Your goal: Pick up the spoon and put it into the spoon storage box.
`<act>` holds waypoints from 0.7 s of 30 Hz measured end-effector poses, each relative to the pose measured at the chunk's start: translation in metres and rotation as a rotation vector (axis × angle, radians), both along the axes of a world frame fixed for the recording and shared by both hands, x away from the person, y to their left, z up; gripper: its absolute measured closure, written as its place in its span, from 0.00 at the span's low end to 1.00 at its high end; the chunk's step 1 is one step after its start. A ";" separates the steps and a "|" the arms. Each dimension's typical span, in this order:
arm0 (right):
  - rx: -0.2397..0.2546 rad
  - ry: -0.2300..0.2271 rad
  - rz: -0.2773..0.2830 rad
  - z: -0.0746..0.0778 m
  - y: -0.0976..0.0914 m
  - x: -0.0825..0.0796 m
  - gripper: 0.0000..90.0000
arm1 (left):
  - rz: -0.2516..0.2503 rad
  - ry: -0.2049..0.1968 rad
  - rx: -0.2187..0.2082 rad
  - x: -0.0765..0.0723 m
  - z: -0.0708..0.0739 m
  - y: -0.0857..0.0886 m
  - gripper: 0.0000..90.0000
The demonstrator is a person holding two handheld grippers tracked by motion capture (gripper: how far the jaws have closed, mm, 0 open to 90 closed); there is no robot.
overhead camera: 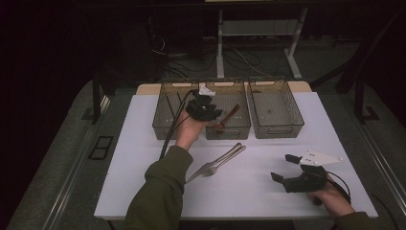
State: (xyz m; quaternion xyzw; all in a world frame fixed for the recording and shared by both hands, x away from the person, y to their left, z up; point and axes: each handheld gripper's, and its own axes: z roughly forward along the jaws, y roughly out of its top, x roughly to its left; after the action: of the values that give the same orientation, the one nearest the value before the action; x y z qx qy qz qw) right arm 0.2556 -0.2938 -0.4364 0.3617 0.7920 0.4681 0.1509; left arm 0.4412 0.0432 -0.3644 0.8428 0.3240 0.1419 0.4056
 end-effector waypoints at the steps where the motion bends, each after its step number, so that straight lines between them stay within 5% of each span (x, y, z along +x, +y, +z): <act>1: 0.001 0.000 0.000 0.000 0.000 0.000 0.12 | -0.003 0.000 -0.012 -0.002 0.001 -0.001 0.66; 21: -0.001 -0.003 -0.007 0.000 0.000 0.000 0.12 | -0.122 -0.033 -0.055 -0.051 0.010 0.020 0.46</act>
State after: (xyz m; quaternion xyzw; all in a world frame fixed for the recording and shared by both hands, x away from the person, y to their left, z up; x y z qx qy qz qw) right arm 0.2559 -0.2943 -0.4366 0.3636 0.7908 0.4677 0.1537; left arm 0.3903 0.0628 -0.3546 0.8472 0.2691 0.1219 0.4416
